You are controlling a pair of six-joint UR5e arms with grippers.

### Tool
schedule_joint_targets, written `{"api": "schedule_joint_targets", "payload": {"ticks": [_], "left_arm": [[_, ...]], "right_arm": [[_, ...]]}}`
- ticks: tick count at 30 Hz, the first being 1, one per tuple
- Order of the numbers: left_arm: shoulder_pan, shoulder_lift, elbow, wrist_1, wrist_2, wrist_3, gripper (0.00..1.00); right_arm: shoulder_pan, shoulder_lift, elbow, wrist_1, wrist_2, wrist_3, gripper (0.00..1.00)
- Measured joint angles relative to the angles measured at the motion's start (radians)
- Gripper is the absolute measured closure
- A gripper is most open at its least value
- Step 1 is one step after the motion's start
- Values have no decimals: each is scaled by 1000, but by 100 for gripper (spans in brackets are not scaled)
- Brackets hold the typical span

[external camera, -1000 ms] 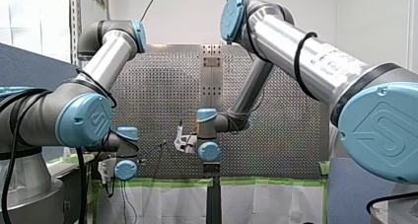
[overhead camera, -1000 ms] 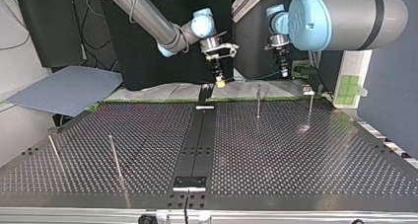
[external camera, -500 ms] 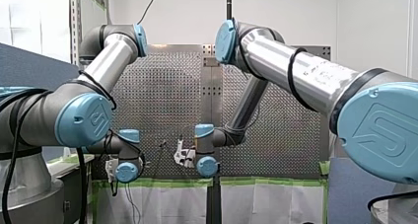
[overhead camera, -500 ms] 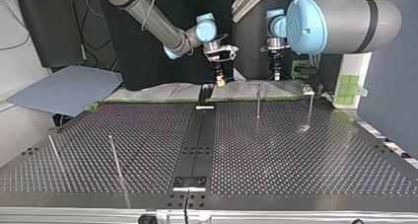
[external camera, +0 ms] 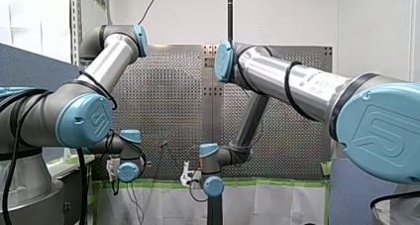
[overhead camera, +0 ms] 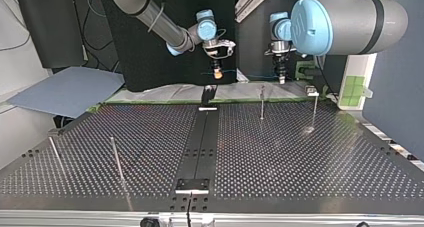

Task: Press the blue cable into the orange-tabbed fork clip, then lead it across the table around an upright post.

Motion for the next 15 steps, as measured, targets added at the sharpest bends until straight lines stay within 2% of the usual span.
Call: {"api": "schedule_joint_targets", "payload": {"ticks": [5, 11, 15], "left_arm": [[-2, 0, 0, -18, -22, 22, 100], [-5, 0, 0, -31, -23, 37, 100], [-6, 0, 0, -32, -19, 38, 100]], "right_arm": [[-9, 43, -10, 12, 13, -18, 100], [-15, 88, -11, 26, 15, -35, 100], [-16, 88, -10, 50, 16, -48, 100]]}}
